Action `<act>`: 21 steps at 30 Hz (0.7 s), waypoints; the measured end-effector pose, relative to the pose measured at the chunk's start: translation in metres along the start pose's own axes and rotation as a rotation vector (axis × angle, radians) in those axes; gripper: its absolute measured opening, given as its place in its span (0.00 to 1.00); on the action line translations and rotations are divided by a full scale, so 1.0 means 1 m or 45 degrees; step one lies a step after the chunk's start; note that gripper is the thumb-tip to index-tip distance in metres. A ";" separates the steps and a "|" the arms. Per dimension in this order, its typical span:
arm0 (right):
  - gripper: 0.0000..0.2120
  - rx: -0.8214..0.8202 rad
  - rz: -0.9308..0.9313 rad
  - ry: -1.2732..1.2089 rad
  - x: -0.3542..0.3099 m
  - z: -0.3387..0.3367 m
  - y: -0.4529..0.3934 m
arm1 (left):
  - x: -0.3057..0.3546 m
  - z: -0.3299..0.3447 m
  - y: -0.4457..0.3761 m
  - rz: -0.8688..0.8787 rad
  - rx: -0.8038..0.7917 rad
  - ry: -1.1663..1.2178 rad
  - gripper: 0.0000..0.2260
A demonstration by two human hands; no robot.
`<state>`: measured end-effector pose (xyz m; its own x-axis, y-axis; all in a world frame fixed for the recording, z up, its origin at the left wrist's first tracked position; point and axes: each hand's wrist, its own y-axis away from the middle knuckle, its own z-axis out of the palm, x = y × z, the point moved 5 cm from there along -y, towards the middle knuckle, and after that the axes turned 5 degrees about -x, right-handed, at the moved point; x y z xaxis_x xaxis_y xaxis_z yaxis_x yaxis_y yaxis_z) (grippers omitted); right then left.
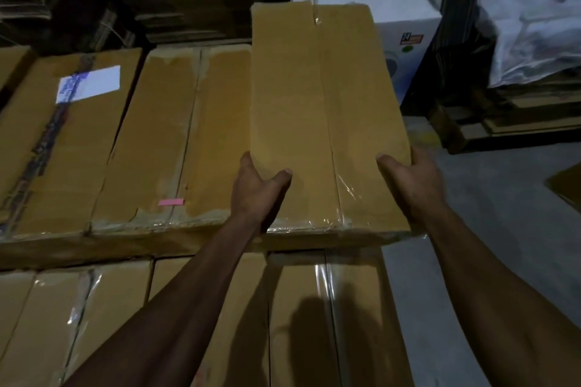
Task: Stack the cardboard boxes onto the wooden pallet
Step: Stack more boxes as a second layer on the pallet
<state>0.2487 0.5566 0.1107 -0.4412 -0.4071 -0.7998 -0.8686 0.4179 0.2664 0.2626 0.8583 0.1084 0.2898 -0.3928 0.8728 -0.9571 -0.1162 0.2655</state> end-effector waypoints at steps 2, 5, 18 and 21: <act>0.27 0.009 0.014 0.047 -0.002 0.006 -0.016 | -0.001 0.000 -0.020 0.010 0.002 -0.165 0.42; 0.30 -0.036 0.040 0.101 0.004 0.026 -0.034 | -0.012 0.001 -0.038 0.008 -0.035 -0.568 0.38; 0.34 -0.098 -0.074 0.215 0.008 0.046 -0.046 | -0.038 0.005 -0.038 0.268 -0.053 -1.015 0.38; 0.33 -0.099 -0.115 0.259 0.009 0.050 -0.048 | -0.039 0.009 -0.039 0.253 -0.050 -1.040 0.38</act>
<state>0.2974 0.5735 0.0643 -0.3907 -0.5985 -0.6994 -0.9178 0.3119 0.2457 0.2889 0.8704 0.0602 0.0081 -0.9412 0.3378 -0.9850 0.0508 0.1650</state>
